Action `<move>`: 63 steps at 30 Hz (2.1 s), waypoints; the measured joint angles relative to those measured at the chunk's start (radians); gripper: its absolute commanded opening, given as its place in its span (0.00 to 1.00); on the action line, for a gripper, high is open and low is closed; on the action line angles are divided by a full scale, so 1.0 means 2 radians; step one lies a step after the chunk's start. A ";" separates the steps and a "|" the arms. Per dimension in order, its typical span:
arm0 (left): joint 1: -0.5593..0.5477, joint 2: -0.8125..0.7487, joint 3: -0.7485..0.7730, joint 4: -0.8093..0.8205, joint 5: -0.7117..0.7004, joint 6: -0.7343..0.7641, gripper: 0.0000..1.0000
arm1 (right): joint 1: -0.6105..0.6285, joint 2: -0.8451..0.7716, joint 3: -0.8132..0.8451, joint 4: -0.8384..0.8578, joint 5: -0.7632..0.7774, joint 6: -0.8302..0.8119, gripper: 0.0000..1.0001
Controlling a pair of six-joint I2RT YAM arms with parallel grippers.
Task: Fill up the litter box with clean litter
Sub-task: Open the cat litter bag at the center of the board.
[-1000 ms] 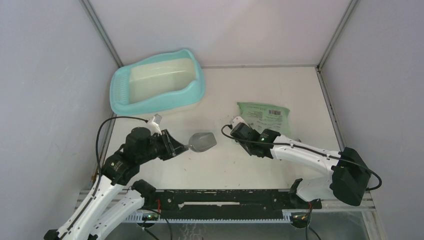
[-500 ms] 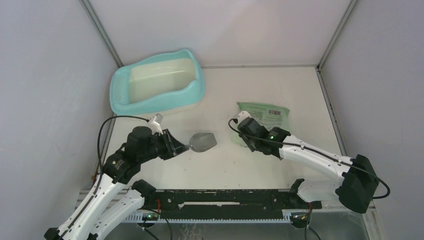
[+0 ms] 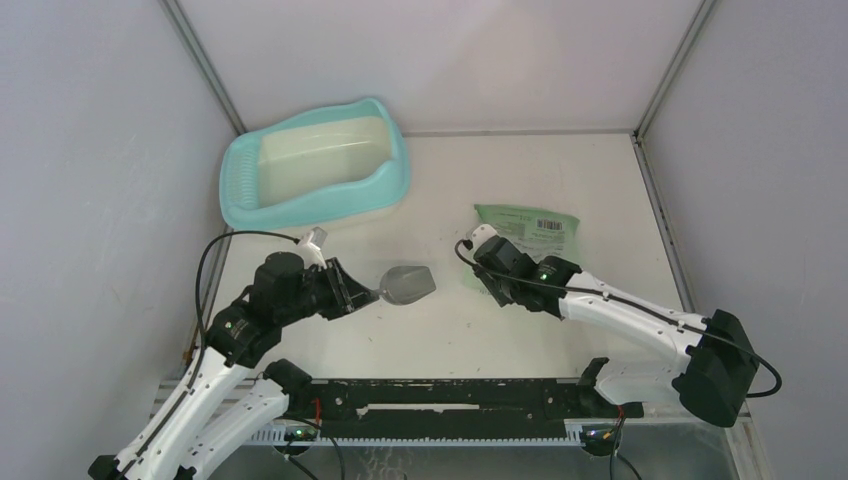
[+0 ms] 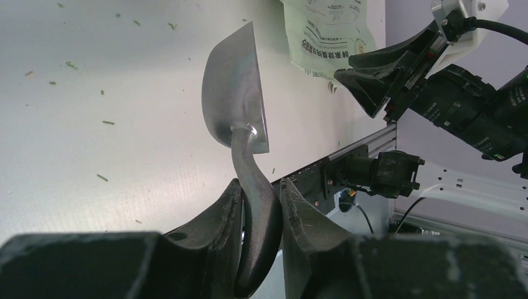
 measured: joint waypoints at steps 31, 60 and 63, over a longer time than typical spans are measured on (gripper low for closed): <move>0.000 0.000 0.000 0.014 0.002 0.000 0.17 | 0.008 0.067 0.000 -0.001 0.070 0.002 0.36; -0.046 0.019 0.043 0.013 0.011 -0.007 0.18 | 0.016 0.048 0.066 -0.028 0.226 0.066 0.00; -0.068 0.023 0.066 0.015 0.010 -0.014 0.18 | 0.027 0.039 0.082 -0.032 0.273 0.094 0.00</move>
